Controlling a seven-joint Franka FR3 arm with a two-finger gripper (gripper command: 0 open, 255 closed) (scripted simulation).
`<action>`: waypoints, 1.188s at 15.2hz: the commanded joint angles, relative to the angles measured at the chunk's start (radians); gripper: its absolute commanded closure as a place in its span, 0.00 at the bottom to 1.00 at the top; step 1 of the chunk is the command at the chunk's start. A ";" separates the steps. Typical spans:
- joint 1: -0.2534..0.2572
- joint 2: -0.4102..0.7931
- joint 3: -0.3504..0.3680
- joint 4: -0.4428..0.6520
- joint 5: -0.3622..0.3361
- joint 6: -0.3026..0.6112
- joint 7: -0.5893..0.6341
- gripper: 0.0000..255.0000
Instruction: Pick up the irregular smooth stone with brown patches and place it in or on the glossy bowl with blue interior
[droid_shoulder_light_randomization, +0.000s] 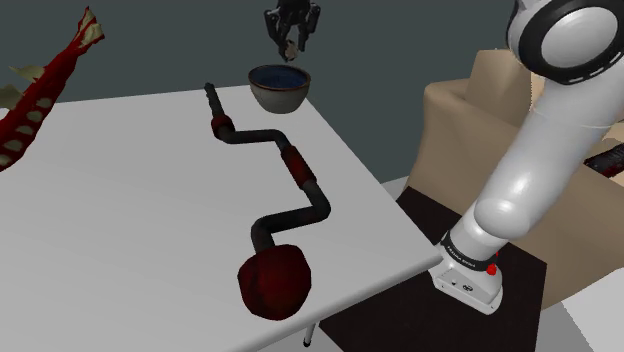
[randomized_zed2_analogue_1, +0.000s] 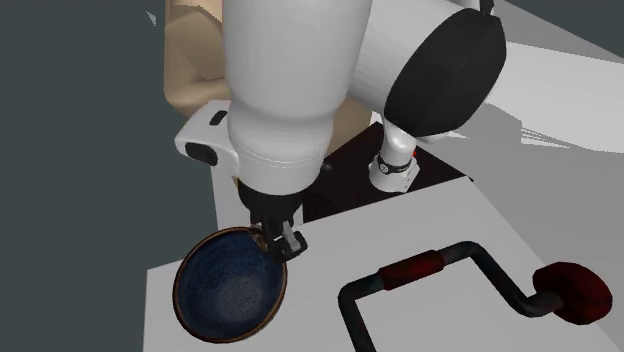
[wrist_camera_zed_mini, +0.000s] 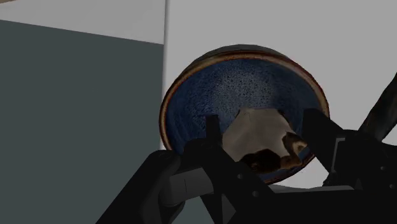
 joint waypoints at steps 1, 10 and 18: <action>0.008 0.094 -0.004 0.126 -0.035 -0.036 -0.014 1.00; 0.001 0.155 -0.015 0.113 -0.053 0.036 -0.021 1.00; -0.019 0.120 -0.017 -0.044 -0.042 0.159 -0.007 1.00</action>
